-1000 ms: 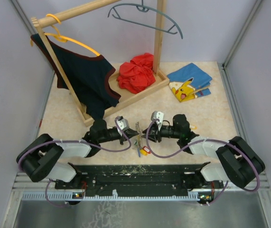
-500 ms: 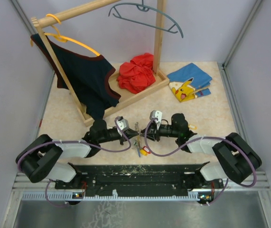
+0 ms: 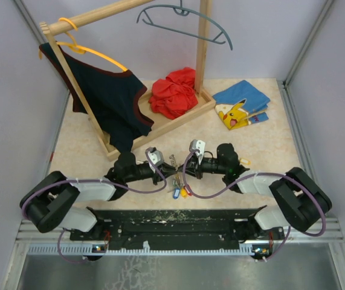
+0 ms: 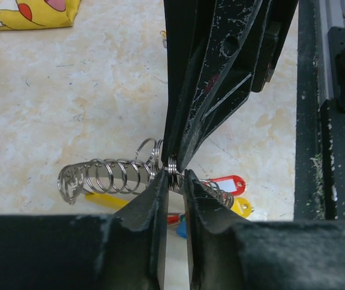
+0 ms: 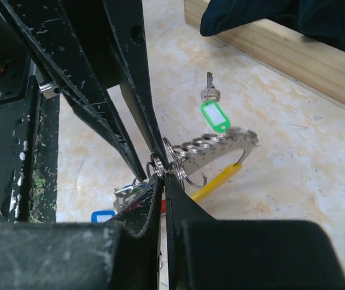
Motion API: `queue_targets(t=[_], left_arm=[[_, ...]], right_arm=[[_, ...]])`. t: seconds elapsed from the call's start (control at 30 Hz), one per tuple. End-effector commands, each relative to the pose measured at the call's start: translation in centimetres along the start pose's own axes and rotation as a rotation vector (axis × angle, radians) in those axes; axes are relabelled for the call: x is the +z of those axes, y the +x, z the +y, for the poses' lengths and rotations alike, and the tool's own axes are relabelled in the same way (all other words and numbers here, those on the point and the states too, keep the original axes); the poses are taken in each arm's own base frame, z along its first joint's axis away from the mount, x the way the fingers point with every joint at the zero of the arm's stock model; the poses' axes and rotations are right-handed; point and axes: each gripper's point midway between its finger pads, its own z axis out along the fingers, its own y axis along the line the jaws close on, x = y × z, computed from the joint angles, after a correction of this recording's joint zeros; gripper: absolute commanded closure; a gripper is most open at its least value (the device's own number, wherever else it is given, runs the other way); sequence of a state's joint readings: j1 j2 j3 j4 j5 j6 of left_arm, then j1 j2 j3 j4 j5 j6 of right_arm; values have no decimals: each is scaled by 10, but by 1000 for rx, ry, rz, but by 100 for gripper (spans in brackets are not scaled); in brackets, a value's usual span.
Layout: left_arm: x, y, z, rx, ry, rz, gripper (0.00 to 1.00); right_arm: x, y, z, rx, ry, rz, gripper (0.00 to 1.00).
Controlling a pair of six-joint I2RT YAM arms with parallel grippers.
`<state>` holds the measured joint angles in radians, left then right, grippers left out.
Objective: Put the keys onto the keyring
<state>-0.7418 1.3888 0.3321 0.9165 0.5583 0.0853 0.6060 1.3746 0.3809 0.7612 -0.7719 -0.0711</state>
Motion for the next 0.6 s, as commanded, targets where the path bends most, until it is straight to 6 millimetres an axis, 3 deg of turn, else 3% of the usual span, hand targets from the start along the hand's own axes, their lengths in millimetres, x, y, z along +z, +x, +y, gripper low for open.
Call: queue_targets(t=[0.0, 0.27, 0.57], left_arm=[[-3, -21, 3, -20, -49, -76, 73], [-12, -27, 16, -112, -137, -121, 57], [-8, -21, 22, -158, -145, -95, 56]], right_arm=[[-1, -32, -5, -124, 25, -55, 100], [-7, -29, -4, -173, 32, -13, 100], [-6, -35, 3, -206, -18, -27, 100]])
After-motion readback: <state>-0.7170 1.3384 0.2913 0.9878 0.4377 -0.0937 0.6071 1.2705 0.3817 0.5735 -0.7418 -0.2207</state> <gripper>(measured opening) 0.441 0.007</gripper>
